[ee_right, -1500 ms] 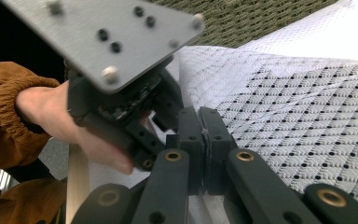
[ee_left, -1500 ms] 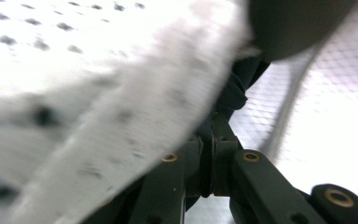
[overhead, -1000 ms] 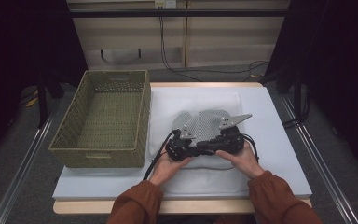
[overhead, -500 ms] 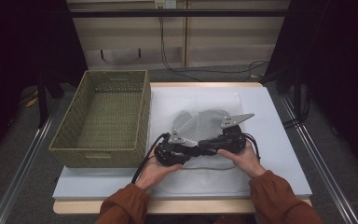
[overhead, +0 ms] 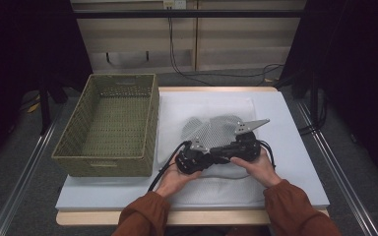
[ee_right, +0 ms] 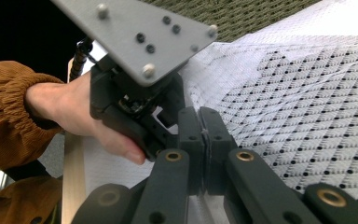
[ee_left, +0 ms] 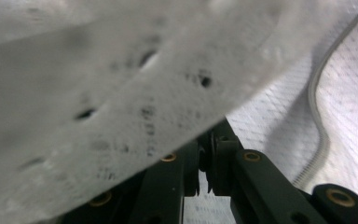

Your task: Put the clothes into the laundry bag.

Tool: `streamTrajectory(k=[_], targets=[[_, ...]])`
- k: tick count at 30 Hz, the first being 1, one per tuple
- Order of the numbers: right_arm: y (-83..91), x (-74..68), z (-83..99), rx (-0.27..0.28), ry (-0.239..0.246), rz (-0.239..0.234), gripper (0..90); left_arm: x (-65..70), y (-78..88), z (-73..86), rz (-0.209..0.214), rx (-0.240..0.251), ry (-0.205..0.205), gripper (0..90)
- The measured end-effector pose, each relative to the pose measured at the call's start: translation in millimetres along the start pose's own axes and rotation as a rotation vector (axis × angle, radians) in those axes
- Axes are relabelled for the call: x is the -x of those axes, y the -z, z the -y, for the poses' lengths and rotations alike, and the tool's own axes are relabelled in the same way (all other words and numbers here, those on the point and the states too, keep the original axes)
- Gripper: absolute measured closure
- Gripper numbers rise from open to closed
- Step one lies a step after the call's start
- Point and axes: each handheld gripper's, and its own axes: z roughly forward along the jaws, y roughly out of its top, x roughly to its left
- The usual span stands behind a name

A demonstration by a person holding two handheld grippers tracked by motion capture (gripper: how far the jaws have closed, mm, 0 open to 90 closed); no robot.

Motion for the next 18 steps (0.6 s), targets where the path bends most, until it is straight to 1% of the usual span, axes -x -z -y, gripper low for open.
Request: streamTrajectory(k=[2, 3, 4, 5, 6, 7, 9, 11, 14, 15, 16, 18], targets=[[-0.8, -0.1, 0.8, -0.002, 0.002, -0.005, 88.7, -0.1, 0.4, -1.8, -0.032, -0.010, -0.012, 86.2], [-0.9, -0.4, 0.7, -0.005, 0.000, -0.004, 88.8, -0.9, -0.2, -3.0, -0.032, -0.013, 0.003, 86.3], [-1.0, -0.4, 0.7, -0.005, 0.001, -0.003, 88.8, -2.5, -2.0, -3.7, -0.034, -0.003, 0.005, 86.3], [-1.3, -0.3, 0.8, -0.005, 0.001, -0.005, 88.7, -2.4, -3.6, -3.8, -0.043, 0.011, 0.027, 86.3], [-1.3, -0.3, 0.7, -0.008, 0.003, -0.004, 88.8, -4.4, -4.0, -4.7, -0.041, 0.003, 0.038, 86.3], [-0.9, -0.1, 0.3, -0.010, 0.004, 0.003, 88.8, -4.6, -5.7, -5.2, -0.047, 0.020, 0.065, 86.2], [0.7, 1.0, -0.1, -0.005, -0.004, 0.001, 88.8, -4.8, -7.8, -7.0, -0.071, 0.022, 0.043, 86.2], [2.3, 1.5, 0.3, -0.003, -0.006, 0.002, 88.8, -5.4, -10.2, -8.5, -0.086, 0.033, 0.065, 86.2], [2.9, 2.2, 3.0, -0.010, -0.008, 0.004, 88.8, -5.6, -13.2, -10.1, -0.111, 0.044, 0.062, 86.1], [3.0, 2.5, 3.7, -0.013, -0.010, 0.002, 88.8, -5.8, -13.5, -10.3, -0.108, 0.046, 0.063, 86.0], [3.2, 2.7, 4.1, -0.013, -0.013, 0.001, 88.8, -5.8, -13.8, -10.6, -0.116, 0.039, 0.073, 86.0], [3.3, 3.2, 4.5, -0.011, -0.013, 0.000, 88.8, -6.9, -14.5, -10.1, -0.109, 0.046, 0.069, 85.5]])
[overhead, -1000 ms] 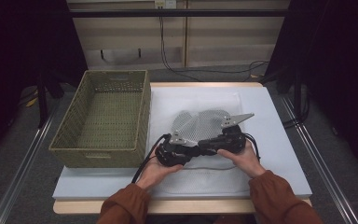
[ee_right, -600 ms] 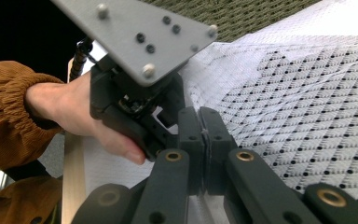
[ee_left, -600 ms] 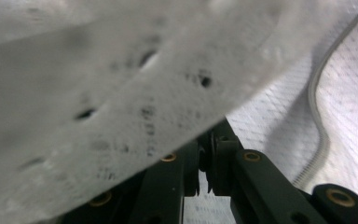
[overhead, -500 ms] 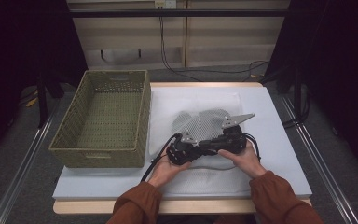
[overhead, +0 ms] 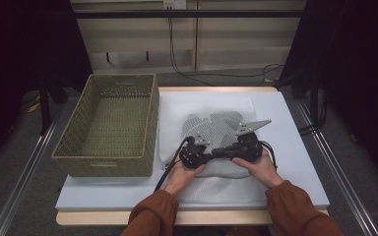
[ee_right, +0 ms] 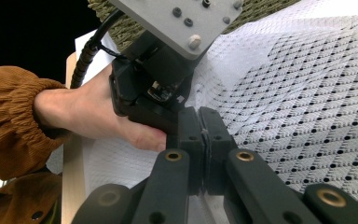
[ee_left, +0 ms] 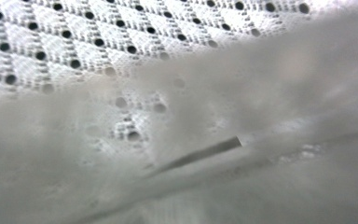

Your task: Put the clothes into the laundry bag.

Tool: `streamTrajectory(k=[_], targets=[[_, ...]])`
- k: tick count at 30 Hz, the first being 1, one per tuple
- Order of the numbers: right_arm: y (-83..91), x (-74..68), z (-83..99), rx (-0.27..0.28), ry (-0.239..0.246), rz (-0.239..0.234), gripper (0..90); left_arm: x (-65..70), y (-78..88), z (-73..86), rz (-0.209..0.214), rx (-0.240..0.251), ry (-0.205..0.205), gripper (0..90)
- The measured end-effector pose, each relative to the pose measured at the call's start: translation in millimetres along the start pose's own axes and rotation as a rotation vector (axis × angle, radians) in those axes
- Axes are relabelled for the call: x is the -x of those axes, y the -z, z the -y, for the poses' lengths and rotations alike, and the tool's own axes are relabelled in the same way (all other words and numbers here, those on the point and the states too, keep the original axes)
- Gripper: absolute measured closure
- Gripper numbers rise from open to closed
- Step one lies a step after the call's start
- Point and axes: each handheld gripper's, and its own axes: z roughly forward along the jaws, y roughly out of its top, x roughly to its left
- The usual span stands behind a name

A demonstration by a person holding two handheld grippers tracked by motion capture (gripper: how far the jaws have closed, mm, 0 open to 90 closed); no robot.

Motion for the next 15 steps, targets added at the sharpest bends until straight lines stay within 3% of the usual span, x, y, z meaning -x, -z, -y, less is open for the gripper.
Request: streamTrajectory(k=[3, 7, 8, 10, 15], targets=[[-1.0, 0.7, 0.9, -0.002, 0.000, 0.001, 88.8, -0.2, 0.2, 0.4, 0.003, 0.003, 0.005, 84.4], [-0.5, 1.0, 0.9, -0.005, -0.001, 0.008, 88.8, 1.8, 3.9, 1.7, 0.003, -0.004, -0.018, 79.5], [1.1, 1.3, 0.4, 0.000, 0.001, 0.013, 88.8, 2.9, 5.9, 1.6, -0.002, -0.011, -0.040, 79.0], [4.6, 3.2, -0.1, 0.010, -0.005, 0.015, 88.8, 3.7, 7.4, 2.6, 0.028, -0.008, -0.034, 78.3], [7.3, 6.1, 1.1, 0.016, -0.015, 0.024, 88.8, 5.6, 11.1, 7.7, 0.051, -0.002, -0.037, 72.9]])
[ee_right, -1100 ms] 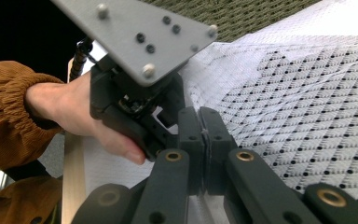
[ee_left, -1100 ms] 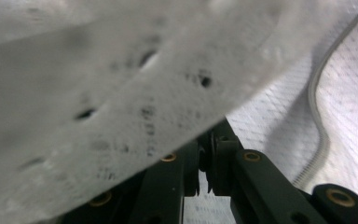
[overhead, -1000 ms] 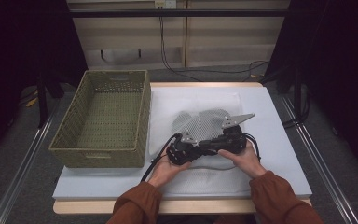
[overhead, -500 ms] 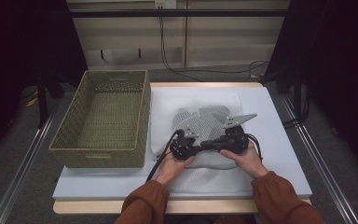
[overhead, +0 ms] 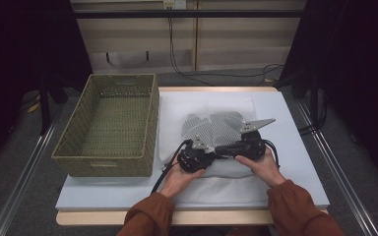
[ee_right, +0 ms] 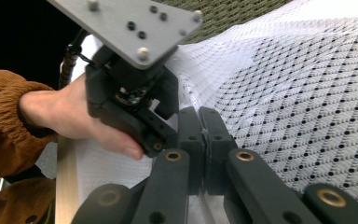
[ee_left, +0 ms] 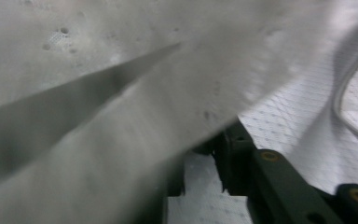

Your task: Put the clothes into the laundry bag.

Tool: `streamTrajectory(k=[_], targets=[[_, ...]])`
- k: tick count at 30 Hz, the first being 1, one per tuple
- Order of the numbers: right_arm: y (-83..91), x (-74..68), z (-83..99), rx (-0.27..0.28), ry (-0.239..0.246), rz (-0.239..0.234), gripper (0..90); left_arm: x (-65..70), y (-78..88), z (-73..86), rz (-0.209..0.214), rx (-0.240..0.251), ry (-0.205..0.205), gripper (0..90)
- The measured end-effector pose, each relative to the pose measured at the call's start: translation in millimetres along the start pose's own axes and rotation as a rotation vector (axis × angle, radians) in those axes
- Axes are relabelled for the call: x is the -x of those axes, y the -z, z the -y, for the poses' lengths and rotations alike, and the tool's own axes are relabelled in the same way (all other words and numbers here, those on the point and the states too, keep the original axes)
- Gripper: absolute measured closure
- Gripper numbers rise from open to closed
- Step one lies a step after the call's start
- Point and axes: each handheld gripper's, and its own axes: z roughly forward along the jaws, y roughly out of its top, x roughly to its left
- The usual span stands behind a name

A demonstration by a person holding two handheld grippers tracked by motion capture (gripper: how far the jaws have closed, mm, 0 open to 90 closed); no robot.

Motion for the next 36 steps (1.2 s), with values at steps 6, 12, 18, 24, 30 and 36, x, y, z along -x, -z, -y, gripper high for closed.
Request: streamTrajectory(k=[6, 12, 18, 24, 30, 36], targets=[[-1.8, 0.0, 0.4, -0.005, 0.002, -0.004, 88.7, 8.1, 7.4, 0.6, 0.014, -0.030, -0.063, 69.6], [-2.7, -0.4, 0.7, -0.007, 0.006, -0.006, 88.8, 0.3, -2.1, 1.0, 0.058, -0.019, -0.028, 86.7], [-0.1, -1.2, 0.0, 0.002, 0.006, 0.001, 88.7, 0.8, -12.5, -9.8, 0.028, -0.019, -0.017, 89.0], [-1.0, -2.3, 1.0, -0.006, 0.012, 0.003, 88.7, -2.3, -16.8, -13.2, -0.021, -0.015, 0.003, 88.9], [-1.7, -1.3, 1.7, -0.009, 0.008, 0.003, 88.7, -2.0, -12.1, -8.7, -0.001, -0.008, 0.020, 85.8], [-2.5, -1.0, 2.1, -0.006, 0.005, 0.005, 88.6, -0.3, 1.5, -0.4, 0.015, -0.013, 0.013, 81.5]])
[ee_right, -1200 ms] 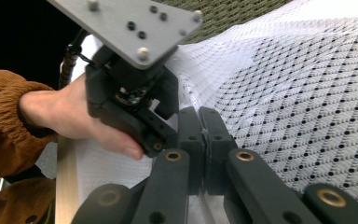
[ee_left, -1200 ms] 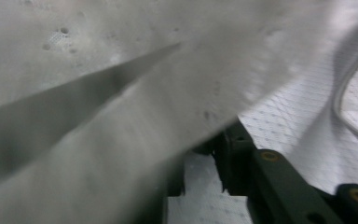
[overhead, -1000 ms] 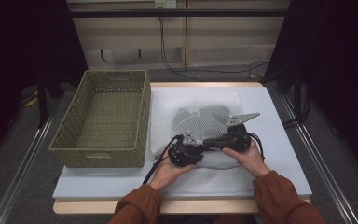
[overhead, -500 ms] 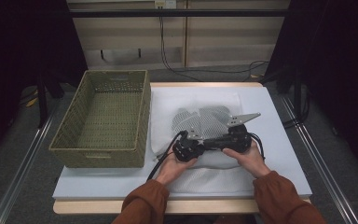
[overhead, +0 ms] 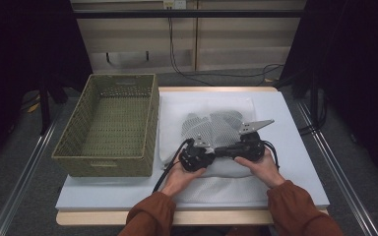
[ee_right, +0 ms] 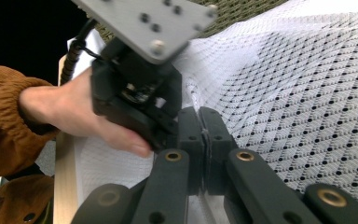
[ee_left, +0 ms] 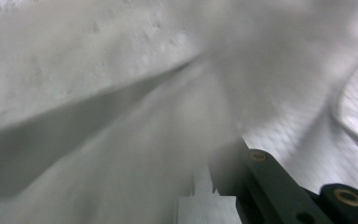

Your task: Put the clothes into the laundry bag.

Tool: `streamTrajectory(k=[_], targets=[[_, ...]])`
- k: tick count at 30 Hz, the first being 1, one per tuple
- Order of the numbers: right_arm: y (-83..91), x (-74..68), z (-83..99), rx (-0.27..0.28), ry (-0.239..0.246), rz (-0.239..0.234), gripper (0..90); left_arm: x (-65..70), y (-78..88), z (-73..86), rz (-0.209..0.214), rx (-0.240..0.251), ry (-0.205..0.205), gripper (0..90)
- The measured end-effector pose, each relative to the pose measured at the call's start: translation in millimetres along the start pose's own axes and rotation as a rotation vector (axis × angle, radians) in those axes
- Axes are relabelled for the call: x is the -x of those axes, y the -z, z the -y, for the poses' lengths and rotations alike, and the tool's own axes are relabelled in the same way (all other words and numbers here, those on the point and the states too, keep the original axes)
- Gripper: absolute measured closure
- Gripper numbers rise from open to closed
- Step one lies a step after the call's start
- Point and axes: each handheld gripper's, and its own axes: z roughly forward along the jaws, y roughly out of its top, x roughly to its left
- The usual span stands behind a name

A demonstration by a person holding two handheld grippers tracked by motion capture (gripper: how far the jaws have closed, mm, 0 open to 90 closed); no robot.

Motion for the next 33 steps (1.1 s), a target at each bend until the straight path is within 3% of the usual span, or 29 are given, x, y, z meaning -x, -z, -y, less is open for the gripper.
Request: streamTrajectory(k=[6, 8, 10, 15, 22, 26, 33], targets=[[-2.9, -0.9, 1.0, -0.012, 0.003, -0.007, 88.6, 0.8, 29.4, 5.5, 0.015, 0.035, -0.026, 75.5], [-3.9, -1.1, 1.6, -0.014, 0.002, -0.008, 88.6, 0.5, 43.2, 9.2, -0.038, 0.047, -0.068, 69.7], [-4.9, -1.2, 1.9, -0.019, -0.003, -0.011, 88.5, -1.1, 52.4, 12.4, -0.022, 0.051, -0.052, 67.0], [-5.9, -1.3, 2.2, -0.023, 0.006, -0.016, 88.5, -2.4, 71.4, 22.1, -0.035, 0.041, -0.073, 66.3], [-6.2, -4.1, 4.6, -0.025, 0.007, -0.018, 88.5, -1.5, 94.7, 43.4, -0.035, 0.027, -0.063, 66.3], [-8.1, -5.2, 5.7, -0.034, 0.006, -0.021, 88.5, -0.7, 108.9, 59.6, -0.041, -0.010, -0.071, 66.3], [-9.8, -6.2, 8.4, -0.050, 0.007, -0.018, 88.5, -7.6, 125.4, 84.8, -0.065, -0.023, -0.034, 64.4]])
